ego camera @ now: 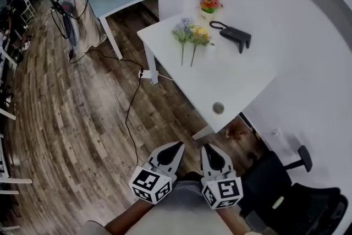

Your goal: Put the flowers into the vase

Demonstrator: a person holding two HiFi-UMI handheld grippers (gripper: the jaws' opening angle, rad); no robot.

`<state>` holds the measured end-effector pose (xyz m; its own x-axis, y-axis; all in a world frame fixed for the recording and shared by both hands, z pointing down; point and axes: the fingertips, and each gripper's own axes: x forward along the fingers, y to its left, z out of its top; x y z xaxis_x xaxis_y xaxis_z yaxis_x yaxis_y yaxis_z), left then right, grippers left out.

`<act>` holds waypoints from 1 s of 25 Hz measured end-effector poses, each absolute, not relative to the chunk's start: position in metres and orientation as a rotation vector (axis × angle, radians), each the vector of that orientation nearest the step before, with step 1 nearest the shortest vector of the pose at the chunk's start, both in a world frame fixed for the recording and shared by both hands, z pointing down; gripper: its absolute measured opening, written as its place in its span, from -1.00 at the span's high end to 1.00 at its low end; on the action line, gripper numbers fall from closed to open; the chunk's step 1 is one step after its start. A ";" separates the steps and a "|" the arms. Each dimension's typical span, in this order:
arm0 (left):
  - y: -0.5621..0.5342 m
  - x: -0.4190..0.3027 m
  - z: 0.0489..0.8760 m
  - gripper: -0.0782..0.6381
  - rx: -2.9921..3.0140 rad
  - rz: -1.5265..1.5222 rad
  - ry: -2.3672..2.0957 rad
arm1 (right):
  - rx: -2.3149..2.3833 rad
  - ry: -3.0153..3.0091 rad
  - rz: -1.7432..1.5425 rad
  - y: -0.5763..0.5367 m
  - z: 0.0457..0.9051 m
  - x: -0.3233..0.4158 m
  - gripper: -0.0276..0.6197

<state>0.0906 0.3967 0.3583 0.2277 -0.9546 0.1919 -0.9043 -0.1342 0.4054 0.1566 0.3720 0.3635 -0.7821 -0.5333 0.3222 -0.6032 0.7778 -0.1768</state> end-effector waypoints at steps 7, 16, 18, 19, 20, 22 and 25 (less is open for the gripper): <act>0.387 0.074 0.353 0.74 2.096 -0.161 -1.693 | 0.934 -2.721 0.345 0.364 0.354 0.132 0.83; 0.357 0.048 0.357 0.74 2.107 -0.139 -1.667 | 0.950 -2.727 0.390 0.333 0.357 0.101 0.83; 0.344 0.042 0.359 0.74 2.113 -0.127 -1.645 | 0.929 -2.726 0.399 0.323 0.360 0.090 0.83; 0.338 0.039 0.360 0.74 2.116 -0.120 -1.634 | 0.912 -2.723 0.404 0.318 0.361 0.085 0.83; 0.332 0.037 0.360 0.74 2.117 -0.114 -1.626 | 0.896 -2.719 0.408 0.314 0.362 0.079 0.83; 0.320 0.029 0.362 0.74 2.115 -0.112 -1.619 | 0.875 -2.714 0.407 0.304 0.364 0.069 0.83; 0.301 0.018 0.367 0.74 2.105 -0.110 -1.599 | 0.869 -2.701 0.413 0.285 0.368 0.056 0.83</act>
